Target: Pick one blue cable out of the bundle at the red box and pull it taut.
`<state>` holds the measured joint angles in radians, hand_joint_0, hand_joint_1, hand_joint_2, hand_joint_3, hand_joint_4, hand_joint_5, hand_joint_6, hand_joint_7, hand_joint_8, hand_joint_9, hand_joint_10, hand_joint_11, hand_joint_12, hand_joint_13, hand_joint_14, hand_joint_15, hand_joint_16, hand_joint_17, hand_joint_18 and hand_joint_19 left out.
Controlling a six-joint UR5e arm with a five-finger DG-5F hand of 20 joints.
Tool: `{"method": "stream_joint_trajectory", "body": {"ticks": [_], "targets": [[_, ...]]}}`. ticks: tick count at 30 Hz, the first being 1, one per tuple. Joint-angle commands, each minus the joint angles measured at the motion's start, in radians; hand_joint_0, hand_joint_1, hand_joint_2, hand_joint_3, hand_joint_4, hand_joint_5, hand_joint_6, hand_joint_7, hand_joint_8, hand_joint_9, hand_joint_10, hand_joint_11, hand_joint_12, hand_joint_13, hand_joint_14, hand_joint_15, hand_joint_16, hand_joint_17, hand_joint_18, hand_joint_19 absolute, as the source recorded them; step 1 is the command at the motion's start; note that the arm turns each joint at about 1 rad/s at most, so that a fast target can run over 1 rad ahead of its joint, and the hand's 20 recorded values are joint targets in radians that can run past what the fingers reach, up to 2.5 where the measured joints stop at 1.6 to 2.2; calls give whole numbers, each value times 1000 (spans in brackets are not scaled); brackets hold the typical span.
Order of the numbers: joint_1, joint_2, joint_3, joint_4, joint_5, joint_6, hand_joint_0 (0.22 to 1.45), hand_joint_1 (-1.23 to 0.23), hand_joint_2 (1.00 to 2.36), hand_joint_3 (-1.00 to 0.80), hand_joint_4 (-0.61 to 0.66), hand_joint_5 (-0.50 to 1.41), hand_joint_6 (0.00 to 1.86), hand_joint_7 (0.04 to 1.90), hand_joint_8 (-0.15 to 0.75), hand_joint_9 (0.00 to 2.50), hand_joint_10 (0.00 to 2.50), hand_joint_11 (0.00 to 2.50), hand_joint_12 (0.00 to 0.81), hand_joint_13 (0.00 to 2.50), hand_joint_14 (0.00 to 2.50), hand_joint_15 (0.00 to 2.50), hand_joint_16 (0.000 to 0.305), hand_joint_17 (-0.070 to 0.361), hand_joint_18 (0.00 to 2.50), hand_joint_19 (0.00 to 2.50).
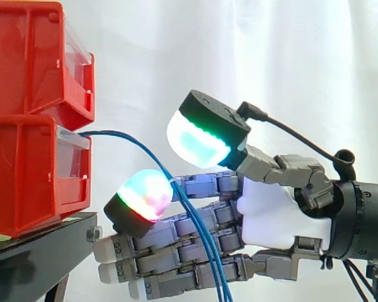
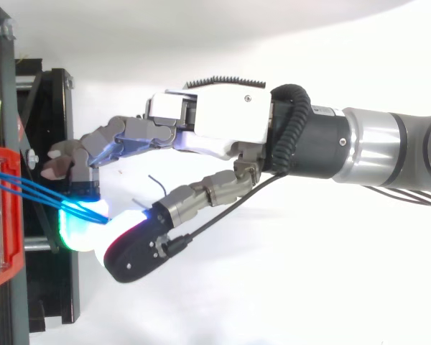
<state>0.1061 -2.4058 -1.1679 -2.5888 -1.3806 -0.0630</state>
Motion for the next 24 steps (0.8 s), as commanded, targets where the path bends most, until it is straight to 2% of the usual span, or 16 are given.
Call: {"method": "stream_joint_trajectory", "body": {"ticks": [1,13,20,24], "targets": [[-2,0,2,-2,-2,0,587,-589,1002,-460,153,-142,852,939,309,410,1,87,349,207,2,77,48,108,73,28],[-3,2,16,-27,-2,0,594,-731,1007,-109,181,-143,926,930,358,437,2,159,387,279,3,98,57,127,161,0],[-5,2,16,-27,-3,2,629,-836,1013,-73,49,-149,924,1013,338,438,2,158,372,292,3,89,52,118,182,0],[-6,2,16,-39,-6,3,670,-884,1017,-113,9,-157,920,1186,311,433,3,151,351,295,3,79,48,108,192,0]]}}
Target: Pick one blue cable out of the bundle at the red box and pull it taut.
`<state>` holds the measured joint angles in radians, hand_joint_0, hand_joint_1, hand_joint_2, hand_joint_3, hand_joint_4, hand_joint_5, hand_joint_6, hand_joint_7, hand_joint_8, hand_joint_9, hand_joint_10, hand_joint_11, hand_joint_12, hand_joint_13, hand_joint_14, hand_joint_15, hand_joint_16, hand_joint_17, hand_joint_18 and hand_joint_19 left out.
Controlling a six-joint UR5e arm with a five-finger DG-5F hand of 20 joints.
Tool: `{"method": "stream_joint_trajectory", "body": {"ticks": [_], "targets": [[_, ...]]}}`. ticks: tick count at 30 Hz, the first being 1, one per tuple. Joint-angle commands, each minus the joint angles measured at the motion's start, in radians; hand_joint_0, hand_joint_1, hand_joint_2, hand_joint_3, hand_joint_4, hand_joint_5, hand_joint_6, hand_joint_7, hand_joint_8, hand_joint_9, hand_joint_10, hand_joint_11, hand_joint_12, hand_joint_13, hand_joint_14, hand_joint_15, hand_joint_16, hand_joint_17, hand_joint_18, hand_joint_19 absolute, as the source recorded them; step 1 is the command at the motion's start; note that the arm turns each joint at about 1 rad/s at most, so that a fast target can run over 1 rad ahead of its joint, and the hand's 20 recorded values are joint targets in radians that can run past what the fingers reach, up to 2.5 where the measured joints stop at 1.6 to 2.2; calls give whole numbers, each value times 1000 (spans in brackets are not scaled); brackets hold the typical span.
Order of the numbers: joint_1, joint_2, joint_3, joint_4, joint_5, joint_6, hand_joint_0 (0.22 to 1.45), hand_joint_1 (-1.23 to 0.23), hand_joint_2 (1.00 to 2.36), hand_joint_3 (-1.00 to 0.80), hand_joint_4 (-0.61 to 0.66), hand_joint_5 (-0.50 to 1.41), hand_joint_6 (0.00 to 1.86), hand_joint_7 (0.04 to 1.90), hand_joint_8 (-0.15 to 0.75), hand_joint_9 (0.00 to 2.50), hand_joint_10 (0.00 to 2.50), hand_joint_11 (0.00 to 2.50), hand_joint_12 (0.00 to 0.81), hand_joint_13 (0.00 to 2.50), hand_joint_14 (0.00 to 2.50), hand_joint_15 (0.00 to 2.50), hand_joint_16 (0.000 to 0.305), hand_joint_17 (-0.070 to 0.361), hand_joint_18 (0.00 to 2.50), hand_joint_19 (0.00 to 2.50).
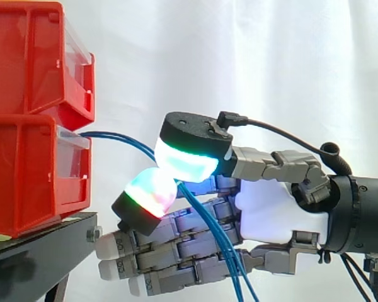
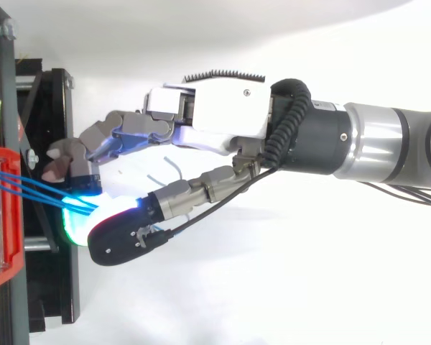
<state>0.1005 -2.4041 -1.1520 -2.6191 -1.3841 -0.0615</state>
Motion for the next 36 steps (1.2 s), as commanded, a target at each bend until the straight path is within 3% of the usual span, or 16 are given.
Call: {"method": "stream_joint_trajectory", "body": {"ticks": [1,10,14,15,21,24,29,36], "targets": [[-1,0,0,-12,-4,3,691,-891,1017,-144,-9,-159,923,1197,308,434,3,154,351,295,2,79,47,106,194,0],[-5,0,0,-33,-18,6,787,-871,1000,-499,-28,-180,933,1141,295,405,2,135,355,271,0,59,48,107,182,0],[-7,2,8,-33,-18,6,782,-879,1000,-500,-25,-186,936,1047,292,402,2,144,354,271,1,51,48,107,194,0],[-8,0,12,-35,-18,5,761,-888,1000,-500,32,-185,935,978,291,401,2,147,353,267,1,53,48,107,196,0],[-8,0,15,-45,-23,5,482,-841,1000,-500,155,-162,921,901,327,412,2,160,376,258,3,87,53,119,155,0],[-8,0,17,-52,-24,6,432,-750,1000,-500,169,-158,916,876,348,419,2,171,394,260,3,98,58,131,153,15],[-12,0,17,-75,-26,6,448,-599,1000,-500,162,-157,903,873,344,420,2,163,388,249,4,102,57,129,125,37],[-24,0,15,-137,-43,6,557,-637,1005,-392,138,-160,891,920,311,411,2,142,348,233,4,109,49,111,83,69]]}}
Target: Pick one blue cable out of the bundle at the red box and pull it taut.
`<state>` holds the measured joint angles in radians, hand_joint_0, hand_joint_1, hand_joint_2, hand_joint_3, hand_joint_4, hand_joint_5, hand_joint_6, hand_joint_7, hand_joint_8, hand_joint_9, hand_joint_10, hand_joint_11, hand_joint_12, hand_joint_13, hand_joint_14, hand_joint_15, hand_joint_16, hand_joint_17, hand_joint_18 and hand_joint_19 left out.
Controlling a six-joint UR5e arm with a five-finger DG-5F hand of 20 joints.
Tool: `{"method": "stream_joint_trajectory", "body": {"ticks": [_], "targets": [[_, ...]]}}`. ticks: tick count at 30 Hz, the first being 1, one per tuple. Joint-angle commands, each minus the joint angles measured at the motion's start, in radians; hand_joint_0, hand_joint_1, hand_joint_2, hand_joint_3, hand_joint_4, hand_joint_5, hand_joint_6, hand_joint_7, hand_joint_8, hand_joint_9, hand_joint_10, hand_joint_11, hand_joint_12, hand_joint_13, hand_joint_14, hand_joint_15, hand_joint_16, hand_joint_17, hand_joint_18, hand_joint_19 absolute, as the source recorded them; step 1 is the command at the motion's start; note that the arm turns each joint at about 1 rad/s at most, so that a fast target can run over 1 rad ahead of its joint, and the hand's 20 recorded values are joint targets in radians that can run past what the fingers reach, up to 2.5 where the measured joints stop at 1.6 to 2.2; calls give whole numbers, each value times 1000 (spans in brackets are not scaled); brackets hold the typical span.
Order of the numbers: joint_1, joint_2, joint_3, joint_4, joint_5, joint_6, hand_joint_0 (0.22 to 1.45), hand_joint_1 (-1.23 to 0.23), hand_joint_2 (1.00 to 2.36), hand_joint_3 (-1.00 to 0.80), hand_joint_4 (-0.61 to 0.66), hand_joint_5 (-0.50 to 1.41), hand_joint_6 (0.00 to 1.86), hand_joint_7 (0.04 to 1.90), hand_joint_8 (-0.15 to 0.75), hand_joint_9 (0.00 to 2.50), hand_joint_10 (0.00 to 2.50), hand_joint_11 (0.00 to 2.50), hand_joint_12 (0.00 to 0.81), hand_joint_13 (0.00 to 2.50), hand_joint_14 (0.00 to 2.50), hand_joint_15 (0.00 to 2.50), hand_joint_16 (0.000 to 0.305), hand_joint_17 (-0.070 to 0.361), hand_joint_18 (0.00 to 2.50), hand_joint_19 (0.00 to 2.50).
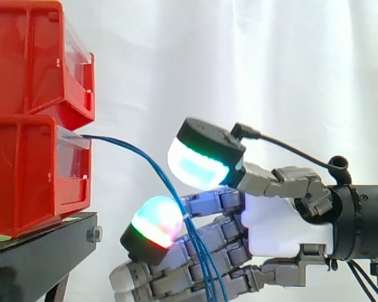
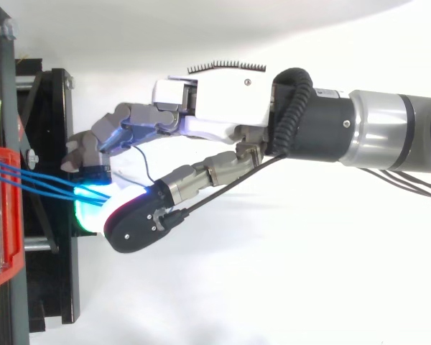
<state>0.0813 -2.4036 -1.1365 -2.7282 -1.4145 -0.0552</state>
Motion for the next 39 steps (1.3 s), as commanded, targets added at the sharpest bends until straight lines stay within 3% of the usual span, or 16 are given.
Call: {"method": "stream_joint_trajectory", "body": {"ticks": [1,5,17,23,26,29,32,34,39], "targets": [[-6,0,0,-36,-17,0,560,-644,1006,-378,138,-159,891,922,310,411,2,142,347,233,5,104,49,111,85,64],[-11,0,0,-67,-49,-5,570,-680,1007,-340,137,-158,891,917,316,413,1,138,353,240,4,104,51,114,99,58],[-15,1,0,-70,-50,-6,605,-799,1011,-121,124,-149,916,980,341,436,2,147,374,314,3,94,55,123,207,9],[-17,17,0,-70,-49,-8,655,-875,1016,-99,28,-153,914,1152,322,442,3,156,352,336,4,92,49,111,231,0],[-18,31,0,-71,-46,-11,713,-925,1015,-206,-13,-167,929,1092,307,433,3,148,347,336,2,86,47,106,246,0],[-21,41,0,-79,-46,-14,712,-943,1002,-473,72,-167,920,949,303,428,3,147,345,326,3,82,47,106,250,0],[-21,46,0,-90,-46,-14,603,-901,1000,-500,136,-160,907,952,302,431,3,157,347,310,4,98,48,107,211,20],[-21,49,0,-96,-44,-14,491,-761,1000,-500,152,-154,901,930,324,443,3,157,367,308,3,107,53,118,190,44],[-25,52,0,-96,-44,-14,506,-632,1000,-500,140,-152,892,936,329,459,2,145,360,299,3,112,52,117,174,72]]}}
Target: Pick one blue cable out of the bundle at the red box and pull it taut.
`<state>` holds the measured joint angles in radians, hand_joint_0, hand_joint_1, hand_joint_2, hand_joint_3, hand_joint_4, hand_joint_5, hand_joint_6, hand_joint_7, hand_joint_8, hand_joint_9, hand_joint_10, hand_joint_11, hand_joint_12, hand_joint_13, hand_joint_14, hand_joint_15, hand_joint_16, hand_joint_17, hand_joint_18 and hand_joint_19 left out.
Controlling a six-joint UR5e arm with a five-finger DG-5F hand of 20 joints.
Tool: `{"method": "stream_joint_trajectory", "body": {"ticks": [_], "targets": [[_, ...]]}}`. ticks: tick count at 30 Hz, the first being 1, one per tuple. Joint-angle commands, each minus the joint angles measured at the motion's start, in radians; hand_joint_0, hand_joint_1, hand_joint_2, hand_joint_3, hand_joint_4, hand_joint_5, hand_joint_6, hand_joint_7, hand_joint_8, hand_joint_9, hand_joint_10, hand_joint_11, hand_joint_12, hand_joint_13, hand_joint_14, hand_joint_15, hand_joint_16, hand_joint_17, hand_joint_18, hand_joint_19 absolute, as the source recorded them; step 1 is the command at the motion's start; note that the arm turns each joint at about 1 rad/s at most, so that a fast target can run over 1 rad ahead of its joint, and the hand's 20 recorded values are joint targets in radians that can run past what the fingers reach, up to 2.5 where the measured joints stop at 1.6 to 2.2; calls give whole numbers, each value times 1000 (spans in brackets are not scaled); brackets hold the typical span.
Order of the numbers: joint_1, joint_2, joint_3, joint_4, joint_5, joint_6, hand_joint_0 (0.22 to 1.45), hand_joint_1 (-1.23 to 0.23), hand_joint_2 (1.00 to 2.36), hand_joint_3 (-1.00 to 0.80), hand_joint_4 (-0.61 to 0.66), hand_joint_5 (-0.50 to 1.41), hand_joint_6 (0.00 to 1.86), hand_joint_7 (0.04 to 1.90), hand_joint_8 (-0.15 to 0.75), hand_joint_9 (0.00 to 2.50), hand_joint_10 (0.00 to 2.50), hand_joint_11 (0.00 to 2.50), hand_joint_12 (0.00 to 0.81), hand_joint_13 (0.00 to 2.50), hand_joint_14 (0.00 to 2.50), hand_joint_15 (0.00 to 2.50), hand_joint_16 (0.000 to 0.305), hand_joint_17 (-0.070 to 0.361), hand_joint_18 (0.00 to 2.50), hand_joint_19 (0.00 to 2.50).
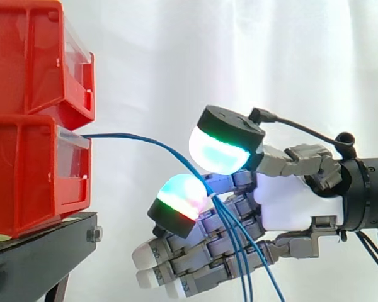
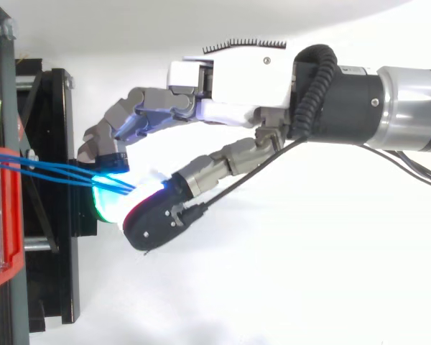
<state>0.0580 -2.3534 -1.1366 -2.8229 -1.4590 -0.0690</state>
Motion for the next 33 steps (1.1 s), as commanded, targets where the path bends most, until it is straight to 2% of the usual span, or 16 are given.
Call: {"method": "stream_joint_trajectory", "body": {"ticks": [1,4,7,13,18,20,22,24,29,33], "targets": [[-1,2,0,-1,0,1,530,-616,1000,-489,136,-152,889,943,322,458,2,138,352,297,5,113,50,113,164,76],[-3,2,1,-1,0,3,573,-633,1008,-336,123,-149,888,958,323,463,3,153,348,302,4,115,50,114,166,84],[-4,0,0,-3,-1,5,577,-679,1007,-186,143,-149,901,959,361,473,2,151,384,332,5,108,58,131,213,55],[-6,11,0,-16,-1,1,604,-766,1005,-78,129,-152,914,981,360,466,2,163,385,359,4,113,59,132,259,42],[-6,11,0,-29,-4,1,625,-800,1010,-138,116,-163,924,930,333,447,3,163,365,347,4,110,54,121,244,45],[-7,11,0,-32,-3,0,606,-816,1011,-279,152,-168,912,921,304,429,3,157,339,324,4,117,48,109,209,66],[-9,11,0,-39,0,-6,549,-777,1003,-450,164,-166,901,905,313,433,3,152,347,317,4,121,50,112,206,89],[-10,11,0,-50,0,-25,520,-739,1000,-500,165,-164,894,883,321,437,2,159,353,319,6,123,52,116,206,94],[-17,11,0,-109,0,-68,501,-656,1000,-500,167,-158,875,847,334,466,3,155,356,318,5,121,53,119,202,92],[-20,11,0,-127,0,-77,509,-629,1000,-498,161,-152,862,845,337,488,2,156,352,318,4,120,52,118,195,103]]}}
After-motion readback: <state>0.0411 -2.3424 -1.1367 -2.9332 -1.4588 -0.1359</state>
